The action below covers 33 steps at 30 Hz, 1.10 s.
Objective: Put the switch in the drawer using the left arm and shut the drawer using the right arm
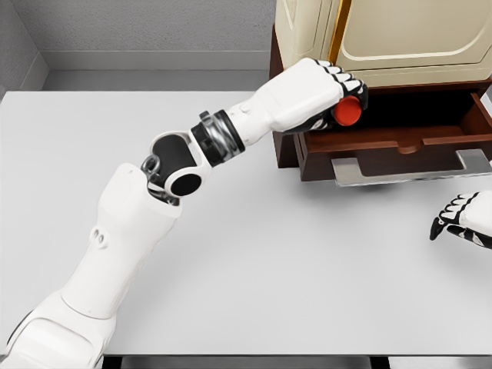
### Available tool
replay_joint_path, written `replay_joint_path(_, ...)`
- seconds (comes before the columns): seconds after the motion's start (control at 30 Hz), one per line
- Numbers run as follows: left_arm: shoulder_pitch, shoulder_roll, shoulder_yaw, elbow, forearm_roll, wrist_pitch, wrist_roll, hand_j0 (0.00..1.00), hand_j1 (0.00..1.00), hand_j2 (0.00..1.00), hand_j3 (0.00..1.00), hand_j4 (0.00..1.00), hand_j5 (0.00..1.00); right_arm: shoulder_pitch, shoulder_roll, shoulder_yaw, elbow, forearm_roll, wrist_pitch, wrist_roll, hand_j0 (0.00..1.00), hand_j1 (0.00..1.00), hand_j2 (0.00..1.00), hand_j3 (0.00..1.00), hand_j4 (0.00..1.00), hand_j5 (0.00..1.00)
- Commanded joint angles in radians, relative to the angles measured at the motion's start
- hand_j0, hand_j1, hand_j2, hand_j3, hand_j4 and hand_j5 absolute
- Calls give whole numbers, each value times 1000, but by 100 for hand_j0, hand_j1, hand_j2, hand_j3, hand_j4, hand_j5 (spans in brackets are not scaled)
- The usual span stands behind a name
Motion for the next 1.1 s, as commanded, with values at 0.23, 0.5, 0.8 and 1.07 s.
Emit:
replay_joint_path(0.23, 0, 0, -9, -3, -61, 0, 4, 66, 66, 66, 66, 66, 66, 0, -1, 0, -1, -6, 1, 1, 46, 46, 46, 46, 46, 46)
replay_joint_path(0.5, 2, 0, -11, -14, -61, -1, 4, 77, 77, 77, 77, 77, 77, 0, -1, 0, -1, -6, 1, 1, 46, 46, 46, 46, 46, 46)
replay_joint_path(0.8, 2, 0, -9, -15, -62, -1, 4, 77, 77, 77, 77, 77, 77, 0, -1, 0, 0, -5, 1, 1, 46, 46, 46, 46, 46, 46)
replay_joint_path(1.07, 9, 0, -9, -132, -49, -15, 4, 84, 84, 84, 84, 84, 84, 0, -3, -2, 6, -6, 1, 1, 47, 47, 47, 47, 47, 47)
